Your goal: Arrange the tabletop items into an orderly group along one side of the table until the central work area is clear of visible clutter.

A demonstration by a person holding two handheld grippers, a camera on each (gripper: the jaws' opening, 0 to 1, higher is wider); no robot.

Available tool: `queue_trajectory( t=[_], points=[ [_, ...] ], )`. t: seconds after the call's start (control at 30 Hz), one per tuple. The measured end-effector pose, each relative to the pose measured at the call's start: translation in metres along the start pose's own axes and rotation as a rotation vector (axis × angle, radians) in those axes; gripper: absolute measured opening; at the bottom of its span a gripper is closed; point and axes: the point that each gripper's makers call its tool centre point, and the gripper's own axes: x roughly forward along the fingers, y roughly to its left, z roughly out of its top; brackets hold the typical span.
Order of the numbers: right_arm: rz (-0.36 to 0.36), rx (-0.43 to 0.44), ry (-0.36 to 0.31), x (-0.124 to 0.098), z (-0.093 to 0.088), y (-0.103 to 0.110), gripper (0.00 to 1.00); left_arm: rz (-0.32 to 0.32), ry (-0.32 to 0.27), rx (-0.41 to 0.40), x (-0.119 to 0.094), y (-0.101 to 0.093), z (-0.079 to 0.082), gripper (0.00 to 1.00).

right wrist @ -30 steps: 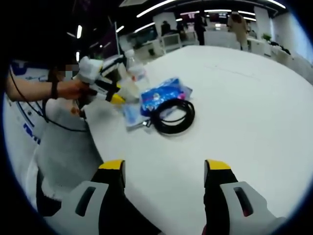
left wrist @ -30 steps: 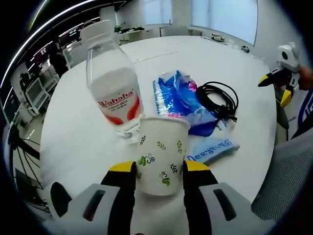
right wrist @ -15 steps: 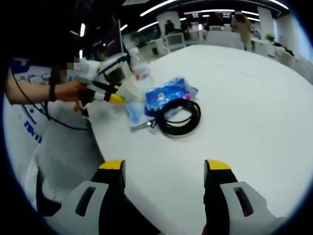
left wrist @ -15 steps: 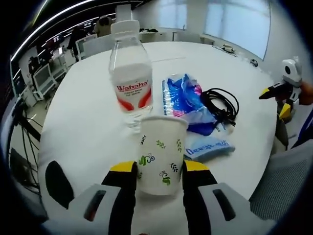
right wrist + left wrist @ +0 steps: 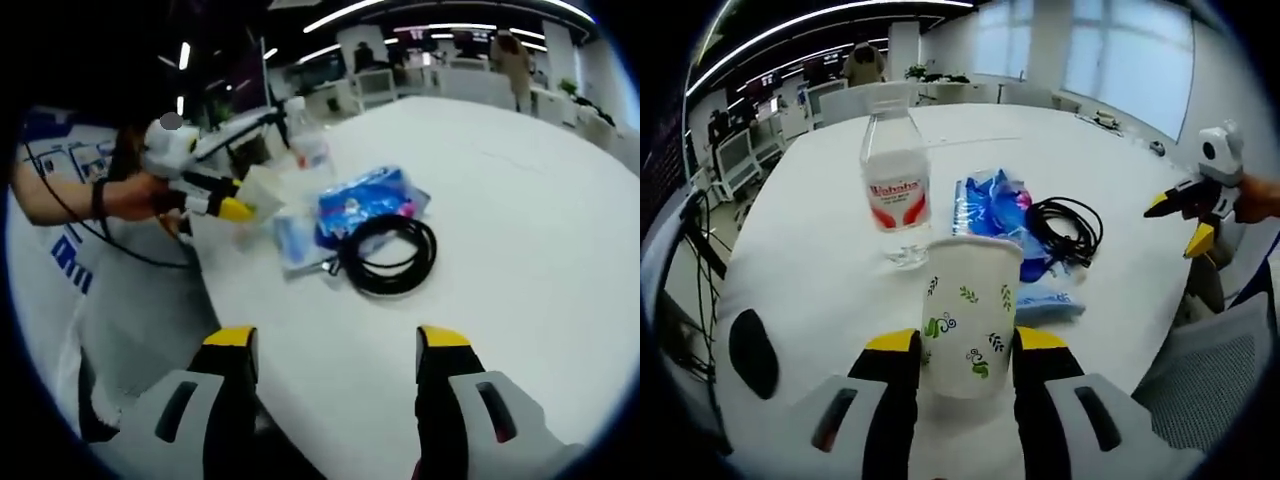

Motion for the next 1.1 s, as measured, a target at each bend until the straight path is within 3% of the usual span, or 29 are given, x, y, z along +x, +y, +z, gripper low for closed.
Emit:
queue_trajectory(
  t=[0.17,0.33,0.5,0.77,1.0,1.1],
  points=[
    [0.053,0.032,-0.069,0.005,0.026,0.012,0.57,-0.032,-0.018,0.026,0.000,-0.017,0.004,0.35],
    [0.122,-0.010,-0.093,0.018,0.055,0.034,0.51,-0.072,-0.028,0.085,0.000,-0.042,0.009,0.35],
    [0.204,0.005,-0.129,0.031,0.076,0.056,0.47,-0.126,-0.034,0.142,0.002,-0.069,0.013,0.35],
    [0.287,-0.001,-0.105,0.045,0.076,0.084,0.41,-0.184,-0.034,0.234,0.002,-0.096,0.015,0.35],
    [0.328,0.019,-0.088,0.046,0.067,0.094,0.31,-0.229,-0.037,0.285,0.002,-0.114,0.017,0.35],
    [0.335,0.028,-0.083,0.046,0.064,0.095,0.22,-0.248,-0.035,0.301,0.003,-0.117,0.018,0.35]
  ],
)
